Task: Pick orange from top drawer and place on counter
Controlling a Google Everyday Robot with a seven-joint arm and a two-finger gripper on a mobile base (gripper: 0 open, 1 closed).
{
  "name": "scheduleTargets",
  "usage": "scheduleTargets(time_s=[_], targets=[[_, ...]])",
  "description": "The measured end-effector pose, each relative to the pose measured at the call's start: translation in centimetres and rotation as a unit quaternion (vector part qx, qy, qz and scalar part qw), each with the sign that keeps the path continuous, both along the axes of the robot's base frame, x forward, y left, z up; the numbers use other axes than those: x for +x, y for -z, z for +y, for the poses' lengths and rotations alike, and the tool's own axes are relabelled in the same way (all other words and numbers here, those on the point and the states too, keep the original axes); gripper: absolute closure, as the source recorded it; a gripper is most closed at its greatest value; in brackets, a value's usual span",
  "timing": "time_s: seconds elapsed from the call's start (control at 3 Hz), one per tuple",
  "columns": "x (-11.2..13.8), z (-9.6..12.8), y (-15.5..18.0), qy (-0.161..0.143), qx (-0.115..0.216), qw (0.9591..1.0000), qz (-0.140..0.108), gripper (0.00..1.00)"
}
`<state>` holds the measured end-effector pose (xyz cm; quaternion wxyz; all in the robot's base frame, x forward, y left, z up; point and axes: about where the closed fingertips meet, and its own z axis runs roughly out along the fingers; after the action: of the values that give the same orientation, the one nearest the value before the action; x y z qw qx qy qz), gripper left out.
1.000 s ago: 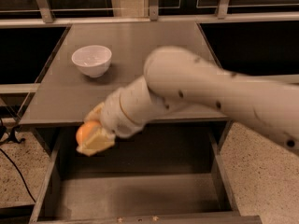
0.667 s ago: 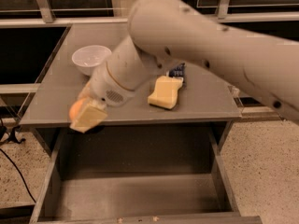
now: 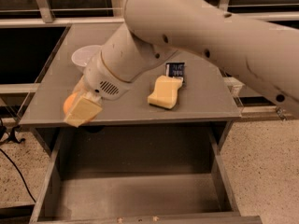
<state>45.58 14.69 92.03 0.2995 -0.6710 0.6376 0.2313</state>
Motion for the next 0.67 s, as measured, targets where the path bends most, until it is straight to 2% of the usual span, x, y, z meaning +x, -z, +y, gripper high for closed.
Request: scheduleTargets(time_s=[0.33,0.67], targets=[[0.8,-0.4,1.0,0.013,0.003,0.9998,-0.013,1.00],[3.0,-0.9,1.4,0.023,0.011,0.9984,-0.050,1.00]])
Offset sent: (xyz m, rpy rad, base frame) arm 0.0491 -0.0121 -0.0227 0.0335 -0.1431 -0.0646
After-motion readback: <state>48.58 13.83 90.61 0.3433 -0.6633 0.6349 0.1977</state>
